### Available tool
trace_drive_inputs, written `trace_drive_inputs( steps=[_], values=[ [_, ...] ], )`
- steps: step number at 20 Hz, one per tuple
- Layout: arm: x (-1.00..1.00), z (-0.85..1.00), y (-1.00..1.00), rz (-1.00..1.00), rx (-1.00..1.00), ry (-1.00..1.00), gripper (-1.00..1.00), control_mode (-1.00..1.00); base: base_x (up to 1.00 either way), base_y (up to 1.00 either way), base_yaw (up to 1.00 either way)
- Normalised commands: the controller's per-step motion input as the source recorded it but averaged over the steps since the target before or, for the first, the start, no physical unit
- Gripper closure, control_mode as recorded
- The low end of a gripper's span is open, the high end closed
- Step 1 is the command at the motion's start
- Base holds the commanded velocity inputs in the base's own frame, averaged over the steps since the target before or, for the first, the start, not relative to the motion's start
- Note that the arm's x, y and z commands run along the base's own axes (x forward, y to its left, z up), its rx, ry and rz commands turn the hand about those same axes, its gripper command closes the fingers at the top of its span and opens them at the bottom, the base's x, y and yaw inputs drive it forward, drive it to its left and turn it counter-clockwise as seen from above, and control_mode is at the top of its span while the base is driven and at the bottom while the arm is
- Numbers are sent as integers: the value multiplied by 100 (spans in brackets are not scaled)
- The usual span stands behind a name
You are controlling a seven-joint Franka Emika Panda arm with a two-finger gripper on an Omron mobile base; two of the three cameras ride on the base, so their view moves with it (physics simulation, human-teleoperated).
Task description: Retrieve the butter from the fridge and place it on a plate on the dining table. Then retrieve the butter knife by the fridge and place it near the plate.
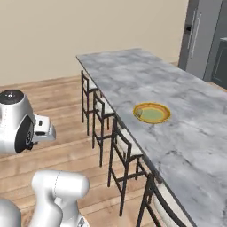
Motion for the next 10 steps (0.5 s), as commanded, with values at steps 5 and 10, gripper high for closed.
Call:
trace_drive_inputs(
  steps=[5,10],
  values=[
    [0,0,0,0,0,0,100,100,35,59,-63],
    [0,0,0,0,0,0,100,100,45,52,-59]
  ],
)
